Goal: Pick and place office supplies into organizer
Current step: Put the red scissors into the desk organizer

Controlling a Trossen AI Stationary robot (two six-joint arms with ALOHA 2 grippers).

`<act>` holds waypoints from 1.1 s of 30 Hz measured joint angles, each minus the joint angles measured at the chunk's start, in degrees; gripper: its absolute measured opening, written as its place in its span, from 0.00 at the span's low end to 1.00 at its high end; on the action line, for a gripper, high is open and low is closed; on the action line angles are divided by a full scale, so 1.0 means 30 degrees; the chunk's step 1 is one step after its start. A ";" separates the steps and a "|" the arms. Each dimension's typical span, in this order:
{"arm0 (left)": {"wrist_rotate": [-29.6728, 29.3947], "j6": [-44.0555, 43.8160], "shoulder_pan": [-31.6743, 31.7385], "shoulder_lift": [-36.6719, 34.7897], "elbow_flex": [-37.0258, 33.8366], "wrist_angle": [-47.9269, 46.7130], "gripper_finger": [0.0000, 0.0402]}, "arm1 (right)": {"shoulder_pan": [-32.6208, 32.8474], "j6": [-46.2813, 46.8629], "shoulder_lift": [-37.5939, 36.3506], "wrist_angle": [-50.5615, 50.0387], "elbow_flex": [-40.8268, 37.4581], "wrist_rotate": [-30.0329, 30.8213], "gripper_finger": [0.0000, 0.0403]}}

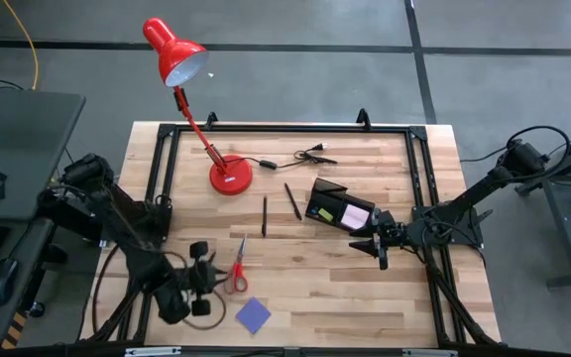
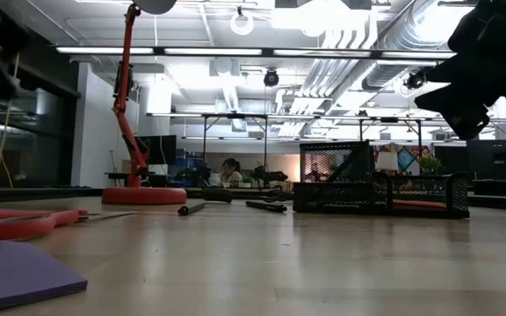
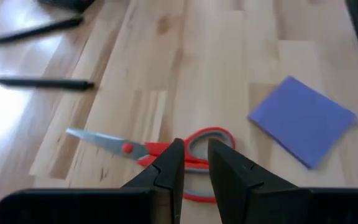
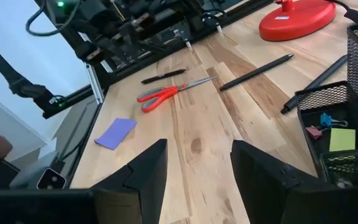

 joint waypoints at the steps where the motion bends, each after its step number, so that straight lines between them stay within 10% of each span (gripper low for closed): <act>1: -0.0116 0.0109 -0.0265 0.0207 0.0174 -0.0331 0.16 | -0.0004 0.0000 0.0000 -0.0017 0.0000 0.0000 0.42; 24: -0.2469 0.3123 -0.3409 0.4585 0.1661 0.0789 0.16 | -0.0002 0.0000 -0.0007 -0.0527 0.0000 0.0007 0.40; 33: -0.3479 0.1991 -0.3422 0.6005 0.1661 0.1031 0.34 | -0.0002 0.0000 -0.0007 -0.0733 0.0000 -0.0226 0.39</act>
